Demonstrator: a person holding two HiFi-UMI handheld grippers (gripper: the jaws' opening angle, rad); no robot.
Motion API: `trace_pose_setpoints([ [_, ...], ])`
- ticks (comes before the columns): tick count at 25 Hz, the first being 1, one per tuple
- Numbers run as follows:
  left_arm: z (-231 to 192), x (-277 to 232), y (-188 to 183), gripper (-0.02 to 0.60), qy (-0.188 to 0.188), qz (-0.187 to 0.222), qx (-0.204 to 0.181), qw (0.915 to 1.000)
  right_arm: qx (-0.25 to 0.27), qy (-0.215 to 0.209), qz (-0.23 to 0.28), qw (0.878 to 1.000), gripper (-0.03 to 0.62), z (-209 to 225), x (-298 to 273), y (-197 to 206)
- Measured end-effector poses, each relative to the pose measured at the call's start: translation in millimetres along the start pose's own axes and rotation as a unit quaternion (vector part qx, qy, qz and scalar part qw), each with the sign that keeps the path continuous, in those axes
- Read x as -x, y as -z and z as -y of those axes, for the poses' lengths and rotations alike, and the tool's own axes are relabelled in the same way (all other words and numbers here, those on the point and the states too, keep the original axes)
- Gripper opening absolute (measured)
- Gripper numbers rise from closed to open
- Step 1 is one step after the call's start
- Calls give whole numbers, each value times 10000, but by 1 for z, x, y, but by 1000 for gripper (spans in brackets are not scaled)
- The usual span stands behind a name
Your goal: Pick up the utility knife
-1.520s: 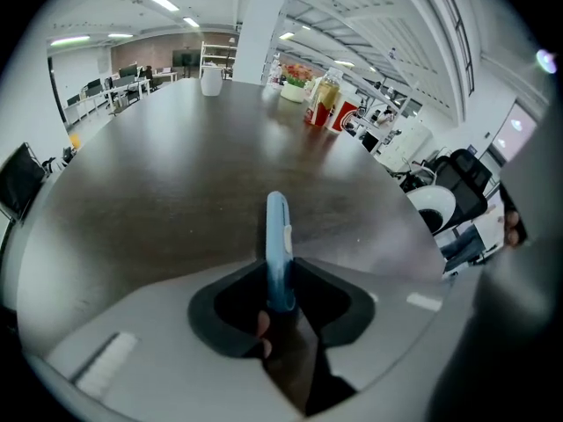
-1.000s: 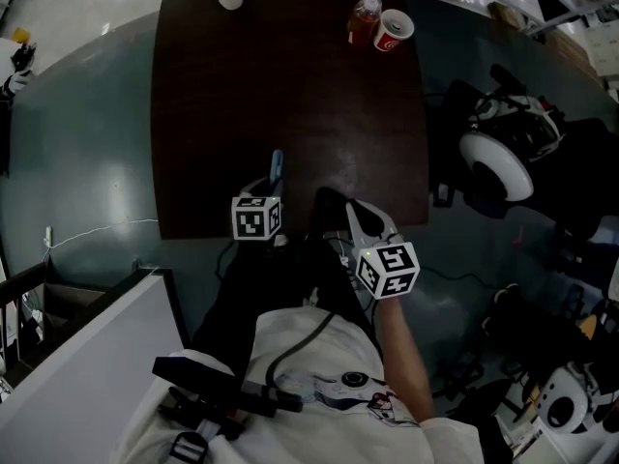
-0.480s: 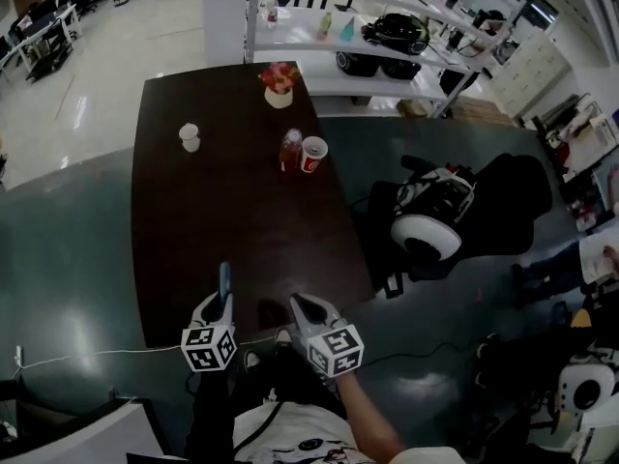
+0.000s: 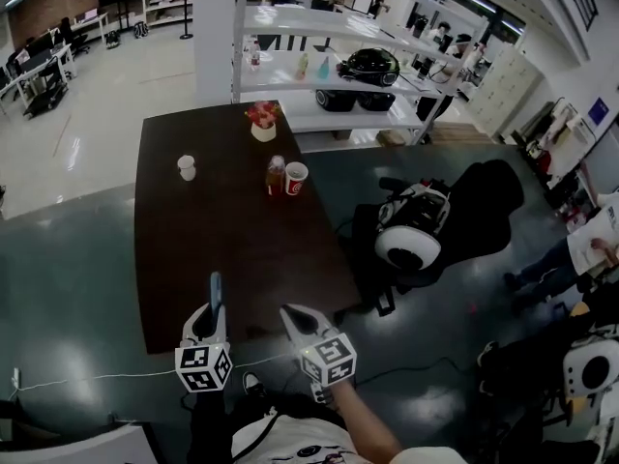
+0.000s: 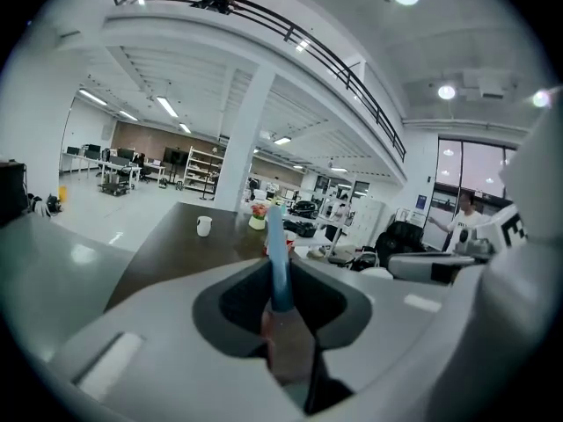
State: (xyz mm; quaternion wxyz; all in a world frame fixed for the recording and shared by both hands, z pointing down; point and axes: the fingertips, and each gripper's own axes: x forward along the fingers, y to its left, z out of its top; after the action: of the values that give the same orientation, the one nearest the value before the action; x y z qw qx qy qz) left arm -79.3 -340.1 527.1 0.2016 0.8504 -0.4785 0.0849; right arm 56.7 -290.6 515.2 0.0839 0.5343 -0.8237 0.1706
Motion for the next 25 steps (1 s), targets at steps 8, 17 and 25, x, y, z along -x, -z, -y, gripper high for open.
trace_pose_setpoints([
  [8,49,51,14,69,-222,328,-23,9992,202,-235,316,9990,2,-3,62,-1],
  [17,116,117,51,69,-587,466,110,9971,240,-391,378,9982,2,3,164,20],
  [25,147,165,60,69,-735,517,-10,9960,118,-521,540,9971,2,-11,207,23],
])
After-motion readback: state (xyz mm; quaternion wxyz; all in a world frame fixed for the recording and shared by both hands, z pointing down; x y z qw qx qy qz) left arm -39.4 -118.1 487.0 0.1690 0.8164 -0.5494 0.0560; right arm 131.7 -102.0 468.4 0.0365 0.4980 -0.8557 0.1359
